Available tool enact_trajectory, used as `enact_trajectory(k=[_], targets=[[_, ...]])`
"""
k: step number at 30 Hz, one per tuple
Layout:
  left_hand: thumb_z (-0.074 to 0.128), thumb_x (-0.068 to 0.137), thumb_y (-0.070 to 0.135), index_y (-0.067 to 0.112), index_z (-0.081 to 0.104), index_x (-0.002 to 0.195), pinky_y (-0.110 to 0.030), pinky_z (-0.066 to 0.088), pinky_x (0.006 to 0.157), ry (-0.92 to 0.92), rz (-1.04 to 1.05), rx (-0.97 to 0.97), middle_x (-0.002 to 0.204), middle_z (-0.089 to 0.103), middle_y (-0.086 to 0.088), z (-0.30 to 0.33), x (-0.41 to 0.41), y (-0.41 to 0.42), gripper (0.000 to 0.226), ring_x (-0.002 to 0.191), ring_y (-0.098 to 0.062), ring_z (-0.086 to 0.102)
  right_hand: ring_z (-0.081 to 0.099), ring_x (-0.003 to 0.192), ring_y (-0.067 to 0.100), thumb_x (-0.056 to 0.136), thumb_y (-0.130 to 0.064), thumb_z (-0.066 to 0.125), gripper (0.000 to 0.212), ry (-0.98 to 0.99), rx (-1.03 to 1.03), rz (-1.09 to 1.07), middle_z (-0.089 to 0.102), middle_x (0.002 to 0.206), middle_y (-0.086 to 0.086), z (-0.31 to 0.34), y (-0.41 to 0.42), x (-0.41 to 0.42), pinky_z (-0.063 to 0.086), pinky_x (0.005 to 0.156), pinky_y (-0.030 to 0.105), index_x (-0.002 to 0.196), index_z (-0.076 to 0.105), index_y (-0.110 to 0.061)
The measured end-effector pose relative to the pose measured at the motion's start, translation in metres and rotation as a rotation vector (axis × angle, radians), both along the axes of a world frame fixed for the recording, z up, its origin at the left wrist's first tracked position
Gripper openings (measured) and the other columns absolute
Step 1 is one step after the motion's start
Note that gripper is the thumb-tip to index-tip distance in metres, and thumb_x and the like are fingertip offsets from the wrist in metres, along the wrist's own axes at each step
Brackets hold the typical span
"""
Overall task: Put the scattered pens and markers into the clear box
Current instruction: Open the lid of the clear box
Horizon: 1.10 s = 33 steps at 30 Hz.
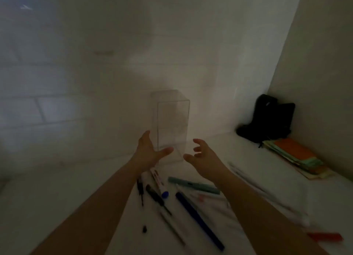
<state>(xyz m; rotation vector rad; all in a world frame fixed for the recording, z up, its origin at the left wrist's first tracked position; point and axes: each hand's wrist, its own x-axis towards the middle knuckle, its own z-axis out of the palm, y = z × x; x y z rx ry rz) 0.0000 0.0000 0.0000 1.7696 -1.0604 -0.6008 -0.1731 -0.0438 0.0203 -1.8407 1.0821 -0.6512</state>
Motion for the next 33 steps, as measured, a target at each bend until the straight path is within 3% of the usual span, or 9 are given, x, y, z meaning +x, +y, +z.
enact_trajectory(k=[5,8,10,12,14,18,23,29,33], targets=[[0.076,0.043,0.063,0.025,0.004,0.14,-0.046,0.029,0.113,-0.007,-0.053,-0.027,0.149,0.017,-0.007,-0.008,0.001,-0.021,0.127,0.135,-0.022,0.026,0.035,0.132,0.019,0.09,-0.034,0.048,0.062,-0.138,0.083,0.104,0.028,0.15,0.007,0.0,-0.018,0.023,0.031,0.101,0.028,0.142,0.016,-0.026],[0.075,0.044,0.068,0.031,0.022,0.132,-0.043,0.037,0.109,-0.072,-0.067,-0.04,0.139,0.031,-0.002,-0.019,-0.001,-0.029,0.109,0.127,-0.018,0.037,0.039,0.109,0.006,0.093,-0.026,0.043,0.052,-0.192,0.073,0.124,0.041,0.137,0.004,-0.003,-0.014,0.017,0.033,0.083,0.003,0.14,0.021,-0.025],[0.076,0.054,0.057,0.027,0.023,0.132,-0.034,0.028,0.11,-0.117,-0.143,-0.056,0.133,0.026,0.003,-0.017,-0.014,-0.024,0.099,0.128,-0.014,0.027,0.04,0.103,0.004,0.094,-0.024,0.042,0.049,-0.21,0.046,0.091,0.042,0.12,-0.003,-0.009,-0.01,0.005,0.037,0.061,-0.007,0.139,0.023,-0.026],[0.074,0.065,0.047,0.024,0.013,0.136,-0.026,0.018,0.107,-0.144,-0.222,-0.061,0.129,0.016,0.008,-0.017,-0.029,-0.018,0.096,0.127,-0.008,0.013,0.043,0.099,0.004,0.094,-0.024,0.043,0.048,-0.235,0.032,0.048,0.04,0.112,-0.009,-0.013,-0.001,-0.011,0.041,0.06,-0.001,0.137,0.025,-0.029],[0.07,0.07,0.042,0.022,0.006,0.139,-0.023,0.012,0.105,-0.168,-0.286,-0.073,0.131,0.011,0.008,-0.02,-0.045,-0.01,0.096,0.121,0.0,0.005,0.044,0.099,0.006,0.093,-0.024,0.044,0.045,-0.261,0.027,0.016,0.042,0.108,-0.012,-0.017,0.008,-0.03,0.041,0.072,0.008,0.132,0.026,-0.037],[0.071,0.069,0.041,0.019,-0.003,0.14,-0.023,0.019,0.106,-0.124,-0.334,-0.072,0.142,0.008,0.001,-0.025,-0.069,0.004,0.105,0.128,-0.009,0.017,0.046,0.09,-0.006,0.092,-0.027,0.044,0.037,-0.242,-0.007,-0.005,0.038,0.092,-0.032,-0.02,0.029,-0.058,0.038,0.061,0.002,0.119,0.025,-0.044],[0.069,0.044,0.074,0.03,-0.019,0.137,-0.044,0.026,0.115,-0.081,-0.401,0.052,0.152,0.001,0.003,-0.025,-0.08,0.02,0.135,0.138,-0.018,0.017,0.048,0.089,-0.007,0.09,-0.032,0.047,0.036,-0.187,-0.021,-0.03,0.039,0.093,-0.035,-0.019,0.045,-0.079,0.04,0.06,0.005,0.117,0.027,-0.046],[0.077,0.067,0.022,0.019,-0.021,0.138,-0.013,0.024,0.099,0.033,-0.412,0.011,0.149,0.01,0.003,-0.007,-0.065,0.012,0.121,0.123,-0.002,0.019,0.052,0.107,0.014,0.079,-0.039,0.062,0.066,-0.134,-0.175,-0.102,0.05,0.118,-0.006,0.004,0.032,-0.082,0.048,0.09,0.034,0.135,0.028,-0.033],[0.079,0.064,0.022,0.033,-0.006,0.14,-0.004,0.039,0.077,0.069,-0.461,-0.047,0.143,0.024,0.002,-0.008,-0.064,0.011,0.114,0.111,-0.003,0.041,0.05,0.097,-0.001,0.081,-0.03,0.062,0.053,-0.219,-0.303,-0.137,0.051,0.112,-0.013,0.017,0.027,-0.07,0.043,0.086,0.017,0.13,0.041,-0.026]])
